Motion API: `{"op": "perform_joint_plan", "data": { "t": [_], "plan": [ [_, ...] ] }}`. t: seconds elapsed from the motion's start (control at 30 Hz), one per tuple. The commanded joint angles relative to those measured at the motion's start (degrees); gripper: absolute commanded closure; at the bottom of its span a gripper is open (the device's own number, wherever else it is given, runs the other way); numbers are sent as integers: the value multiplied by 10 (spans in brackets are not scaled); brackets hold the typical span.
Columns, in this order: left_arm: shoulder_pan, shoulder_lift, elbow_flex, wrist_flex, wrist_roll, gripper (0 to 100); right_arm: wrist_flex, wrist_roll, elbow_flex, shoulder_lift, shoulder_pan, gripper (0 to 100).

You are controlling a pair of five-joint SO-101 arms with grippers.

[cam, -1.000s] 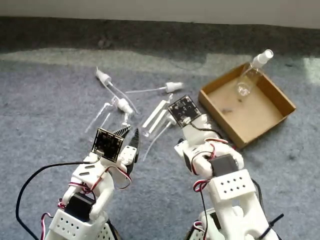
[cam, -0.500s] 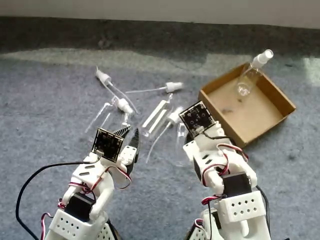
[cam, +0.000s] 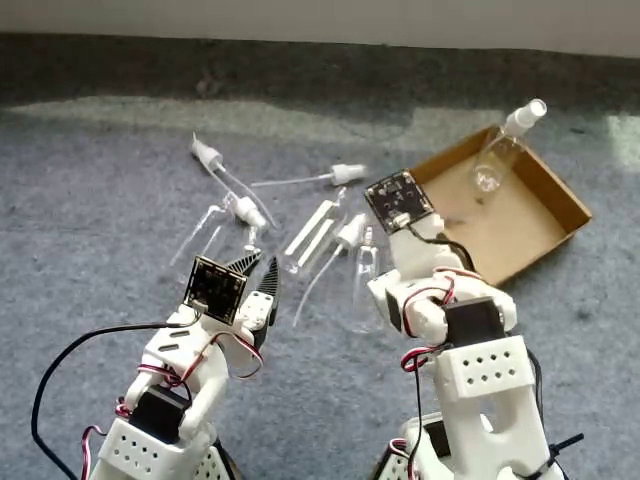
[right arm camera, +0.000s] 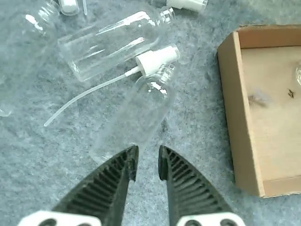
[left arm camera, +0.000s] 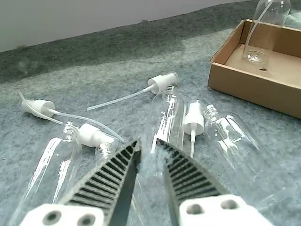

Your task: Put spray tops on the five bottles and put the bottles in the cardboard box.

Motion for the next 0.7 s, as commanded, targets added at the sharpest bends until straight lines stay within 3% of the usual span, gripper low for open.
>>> {"op": "perform_joint_plan", "data": {
  "t": [0.0,0.33,0.67],
  "plan": [
    [-5,-1,13,-13,2,993,8,-11,-79,5,7,936],
    [-5,-1,13,-13,2,993,148,-13,-303,87,7,937],
    [-5,-2,13,-13,2,993,71,-135,-276,233,-4,939]
  ]
}}
